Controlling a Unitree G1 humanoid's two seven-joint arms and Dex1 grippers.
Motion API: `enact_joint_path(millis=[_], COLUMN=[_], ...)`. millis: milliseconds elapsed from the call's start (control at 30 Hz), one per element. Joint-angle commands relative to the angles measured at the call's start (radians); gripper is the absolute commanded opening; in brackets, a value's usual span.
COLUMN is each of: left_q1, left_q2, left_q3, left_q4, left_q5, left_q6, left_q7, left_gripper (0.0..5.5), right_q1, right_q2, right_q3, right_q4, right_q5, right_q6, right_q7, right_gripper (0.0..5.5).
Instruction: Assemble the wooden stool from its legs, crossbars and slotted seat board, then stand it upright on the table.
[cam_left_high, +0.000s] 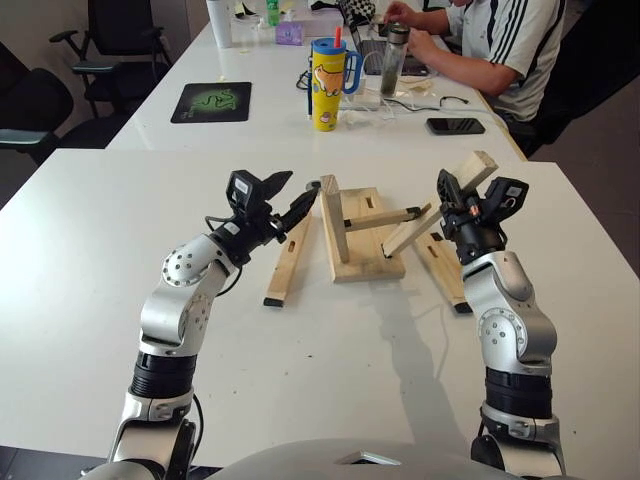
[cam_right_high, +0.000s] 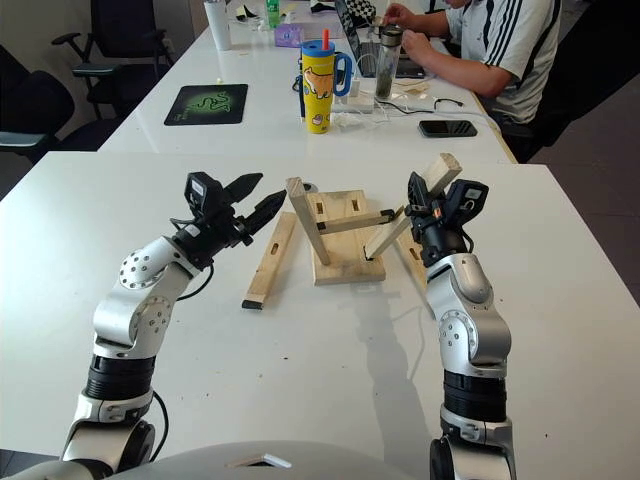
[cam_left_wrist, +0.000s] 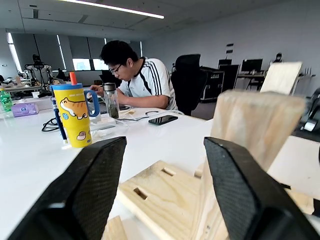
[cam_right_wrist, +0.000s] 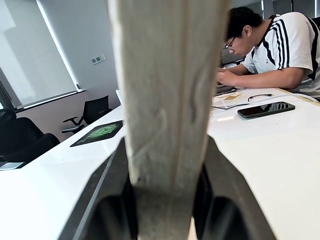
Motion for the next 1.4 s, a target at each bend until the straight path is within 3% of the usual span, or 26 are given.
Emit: enact_joint_path(millis=[33, 767, 800, 1033, 1400], left_q1=[-0.031, -0.025, -0.024, -0.023, -0.03], left_q2=[-0.008, 0.001, 0.001, 0.002, -0.003], left_q3=[0.014, 0.002, 0.002, -0.001, 0.002], left_q4=[-0.056, -0.015, -0.016, -0.016, -0.005], left_q5=[-0.053, -0.034, -0.035, -0.037, -0.033], left_q6=[0.054, 0.022, 0.021, 0.017, 0.006], left_q7=[0.019, 0.044, 0.045, 0.051, 0.063], left_gripper=[2.88, 2.88, 2.88, 2.88, 2.88], right_q1=[0.059, 0.009, 0.015, 0.031, -0.07], right_q2=[-0.004, -0.069, -0.078, -0.102, -0.007], right_q3=[0.039, 0.151, 0.166, 0.199, 0.044], right_q4=[0.045, 0.084, 0.091, 0.114, 0.035], right_q5=[-0.053, -0.131, -0.141, -0.181, -0.105], right_q6=[0.042, 0.141, 0.15, 0.214, 0.091], right_q7=[0.019, 0.086, 0.094, 0.121, 0.089], right_gripper=[1.02, 1.02, 1.41, 2.52, 2.52])
